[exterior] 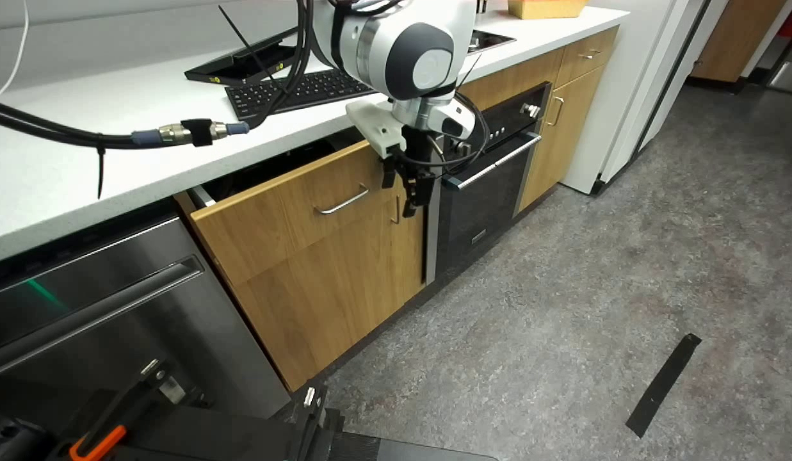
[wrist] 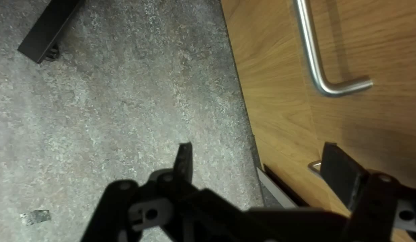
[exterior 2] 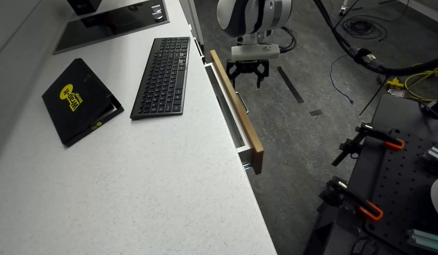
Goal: Close the drawer
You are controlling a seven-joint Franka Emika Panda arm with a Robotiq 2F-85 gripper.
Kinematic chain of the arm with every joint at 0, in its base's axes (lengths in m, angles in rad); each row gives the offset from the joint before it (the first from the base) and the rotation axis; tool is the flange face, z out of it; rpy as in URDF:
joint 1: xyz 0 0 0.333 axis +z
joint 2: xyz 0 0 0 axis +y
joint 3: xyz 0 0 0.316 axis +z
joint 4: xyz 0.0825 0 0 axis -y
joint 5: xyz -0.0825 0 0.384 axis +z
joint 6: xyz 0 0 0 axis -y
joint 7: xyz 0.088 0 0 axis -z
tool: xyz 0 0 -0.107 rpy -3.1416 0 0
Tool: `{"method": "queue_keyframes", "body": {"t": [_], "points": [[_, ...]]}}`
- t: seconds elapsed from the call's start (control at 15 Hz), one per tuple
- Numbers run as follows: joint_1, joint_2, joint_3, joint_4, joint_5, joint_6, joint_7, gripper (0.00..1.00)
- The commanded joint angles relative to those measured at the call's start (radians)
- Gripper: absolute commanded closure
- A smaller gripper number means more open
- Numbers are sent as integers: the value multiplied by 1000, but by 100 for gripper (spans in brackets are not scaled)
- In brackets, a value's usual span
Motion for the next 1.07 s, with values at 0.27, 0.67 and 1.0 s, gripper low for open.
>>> {"method": "queue_keyframes", "body": {"t": [0.27, 0.67, 1.0], "points": [[-6, 80, 83, 157, 70, -156, -97, 0], [16, 128, 119, 247, 77, -273, -105, 0], [19, 112, 64, 215, 48, -230, -95, 0]]}}
